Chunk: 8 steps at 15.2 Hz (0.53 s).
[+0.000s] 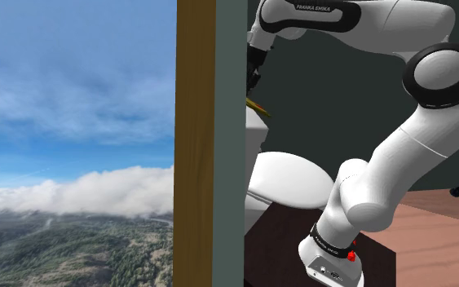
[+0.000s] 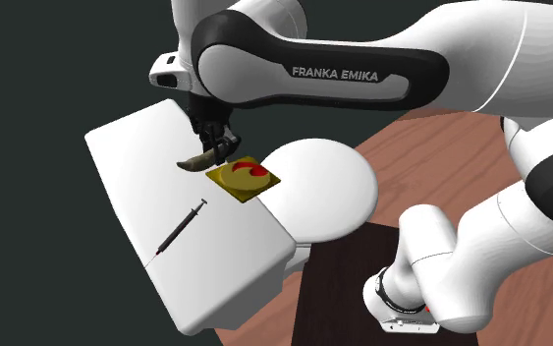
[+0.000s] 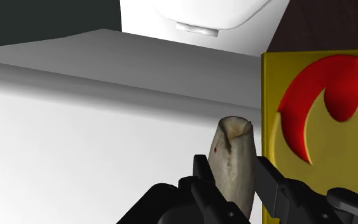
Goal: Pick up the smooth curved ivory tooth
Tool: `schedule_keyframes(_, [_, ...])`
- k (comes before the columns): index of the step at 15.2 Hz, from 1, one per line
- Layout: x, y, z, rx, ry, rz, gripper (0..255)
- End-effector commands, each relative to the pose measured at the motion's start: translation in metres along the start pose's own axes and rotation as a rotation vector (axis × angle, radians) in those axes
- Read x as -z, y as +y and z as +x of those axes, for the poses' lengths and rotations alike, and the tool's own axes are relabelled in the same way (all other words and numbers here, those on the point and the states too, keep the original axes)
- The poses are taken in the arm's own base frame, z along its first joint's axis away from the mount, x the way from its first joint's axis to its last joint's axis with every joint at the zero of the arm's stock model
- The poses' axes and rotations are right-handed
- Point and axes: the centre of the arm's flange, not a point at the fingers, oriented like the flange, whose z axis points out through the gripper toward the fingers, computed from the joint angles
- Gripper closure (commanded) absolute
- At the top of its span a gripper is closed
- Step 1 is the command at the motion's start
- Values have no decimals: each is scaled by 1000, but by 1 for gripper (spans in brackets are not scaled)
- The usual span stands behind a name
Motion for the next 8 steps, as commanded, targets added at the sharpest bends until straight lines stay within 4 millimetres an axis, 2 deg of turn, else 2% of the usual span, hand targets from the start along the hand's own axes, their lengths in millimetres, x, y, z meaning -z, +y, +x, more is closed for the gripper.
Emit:
schedule_keyframes(1, [-1,0,0,-1,-2,2,255])
schedule_keyframes(5, [-1,0,1,-1,-2,2,255])
schedule_keyframes(8, [14,1,3,-1,-2,2,255])
